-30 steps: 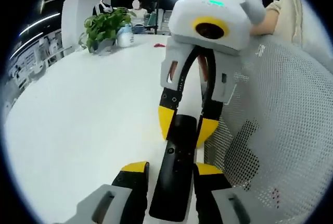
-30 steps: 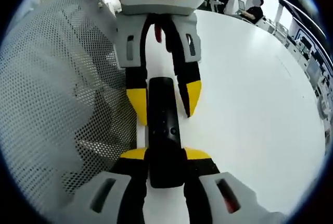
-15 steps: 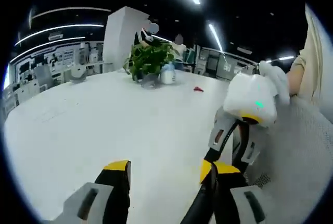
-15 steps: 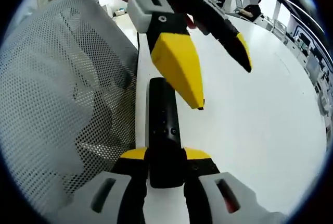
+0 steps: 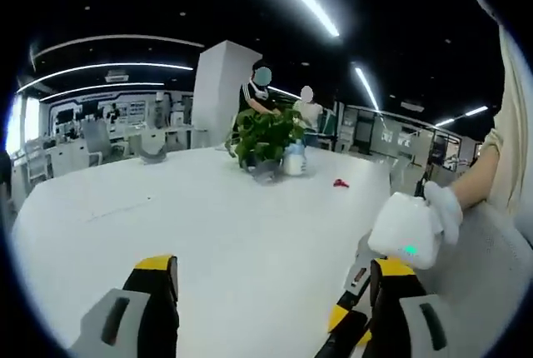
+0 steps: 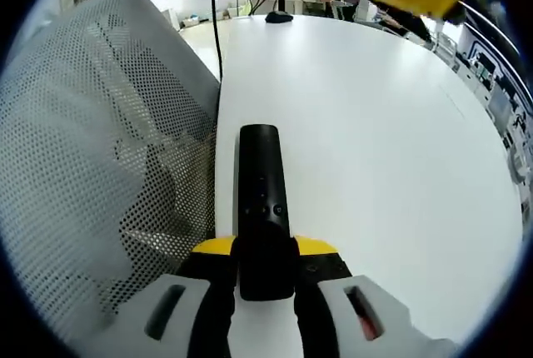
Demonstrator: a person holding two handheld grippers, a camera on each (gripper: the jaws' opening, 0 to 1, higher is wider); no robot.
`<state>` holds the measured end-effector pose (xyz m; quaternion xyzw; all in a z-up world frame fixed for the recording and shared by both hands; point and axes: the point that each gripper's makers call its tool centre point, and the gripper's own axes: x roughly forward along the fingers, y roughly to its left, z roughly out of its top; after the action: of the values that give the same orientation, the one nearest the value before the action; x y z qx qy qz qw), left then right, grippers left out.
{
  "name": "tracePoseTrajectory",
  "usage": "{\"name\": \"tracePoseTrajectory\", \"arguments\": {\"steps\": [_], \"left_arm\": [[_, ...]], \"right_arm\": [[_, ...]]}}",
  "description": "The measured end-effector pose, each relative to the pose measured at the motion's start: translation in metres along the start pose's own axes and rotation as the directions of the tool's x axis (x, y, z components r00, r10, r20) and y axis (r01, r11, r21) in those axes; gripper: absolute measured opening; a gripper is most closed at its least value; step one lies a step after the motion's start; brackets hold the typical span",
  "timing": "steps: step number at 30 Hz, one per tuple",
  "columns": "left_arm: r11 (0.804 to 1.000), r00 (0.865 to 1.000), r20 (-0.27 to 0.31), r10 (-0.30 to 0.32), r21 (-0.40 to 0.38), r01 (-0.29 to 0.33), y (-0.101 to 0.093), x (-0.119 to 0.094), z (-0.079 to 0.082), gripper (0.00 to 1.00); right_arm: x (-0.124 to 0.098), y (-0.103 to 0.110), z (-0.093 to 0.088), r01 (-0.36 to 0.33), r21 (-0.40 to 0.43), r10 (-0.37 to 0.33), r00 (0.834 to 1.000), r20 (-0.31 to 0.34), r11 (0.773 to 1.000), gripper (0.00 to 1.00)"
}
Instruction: Press the specified remote control buttons in sequence, fully releasing each button before pressing the next.
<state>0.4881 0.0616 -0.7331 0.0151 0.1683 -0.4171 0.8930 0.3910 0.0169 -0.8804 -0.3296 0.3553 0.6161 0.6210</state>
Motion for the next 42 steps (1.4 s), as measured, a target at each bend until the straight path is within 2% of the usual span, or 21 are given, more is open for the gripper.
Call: {"name": "tracePoseTrajectory", "arguments": {"steps": [6,11,15,18,21,24,27,31,32,34,35,36,37,40,42], "left_arm": [[0.995,0.996,0.05,0.074,-0.068,-0.071,0.009,-0.029,0.007,1.0],[0.991,0.992,0.03,0.122,-0.059,-0.12,0.011,-0.049,0.003,1.0],[0.985,0.984,0.06,0.166,-0.058,-0.163,0.007,-0.064,0.015,1.0],[0.98,0.98,0.053,0.194,-0.044,-0.192,0.003,-0.073,0.017,1.0],[0.975,0.974,0.054,0.219,-0.05,-0.216,0.0,-0.083,0.015,1.0],[0.964,0.964,0.037,0.264,-0.057,-0.261,-0.001,-0.093,0.005,1.0],[0.958,0.96,0.006,0.28,-0.069,-0.279,-0.003,-0.099,-0.007,1.0],[0.951,0.952,0.006,0.307,-0.051,-0.307,-0.005,-0.101,-0.014,1.0],[0.951,0.951,-0.007,0.308,-0.025,-0.309,-0.002,-0.102,-0.015,1.0],[0.937,0.936,0.034,0.35,-0.022,-0.35,0.01,-0.106,-0.008,0.99],[0.934,0.931,0.079,0.356,-0.072,-0.351,0.012,-0.11,-0.002,0.98],[0.932,0.929,0.092,0.358,-0.092,-0.35,0.013,-0.111,0.0,0.98],[0.925,0.922,0.115,0.369,-0.145,-0.352,0.015,-0.115,0.003,0.98],[0.916,0.91,0.121,0.397,-0.114,-0.385,0.02,-0.121,0.004,0.97],[0.917,0.91,0.12,0.398,-0.087,-0.389,0.017,-0.12,0.007,0.98]], "right_arm": [[0.0,0.0,0.0,0.0,-0.004,0.0,1.0,-0.003,1.0,0.25],[0.0,0.0,0.0,-0.001,-0.006,0.001,1.0,-0.002,1.0,0.25],[0.0,0.0,0.0,-0.002,-0.006,0.002,1.0,-0.001,1.0,0.25],[0.0,0.0,0.0,-0.002,-0.006,0.002,1.0,-0.001,1.0,0.25],[0.0,0.0,0.0,-0.002,-0.005,0.002,1.0,-0.001,1.0,0.25],[0.0,0.0,0.0,-0.001,-0.004,0.001,1.0,0.002,1.0,0.25],[0.0,0.0,0.0,-0.001,-0.001,0.001,1.0,0.004,1.0,0.25],[0.0,-0.001,0.0,-0.002,-0.004,0.002,1.0,0.003,1.0,0.25],[0.0,-0.001,0.0,-0.003,-0.005,0.003,1.0,0.003,1.0,0.25],[0.0,-0.001,0.0,-0.002,-0.005,0.002,1.0,0.002,1.0,0.25],[0.0,-0.001,0.001,0.0,-0.005,0.0,1.0,0.002,1.0,0.25],[0.0,-0.001,0.001,0.001,-0.005,-0.001,1.0,0.003,1.0,0.25],[0.0,-0.001,0.001,0.002,-0.004,-0.002,1.0,0.005,1.0,0.25],[0.0,-0.002,0.002,0.006,0.006,-0.006,1.0,0.01,1.0,0.25],[0.001,-0.002,0.003,0.011,0.017,-0.012,1.0,0.017,1.0,0.25]]}}
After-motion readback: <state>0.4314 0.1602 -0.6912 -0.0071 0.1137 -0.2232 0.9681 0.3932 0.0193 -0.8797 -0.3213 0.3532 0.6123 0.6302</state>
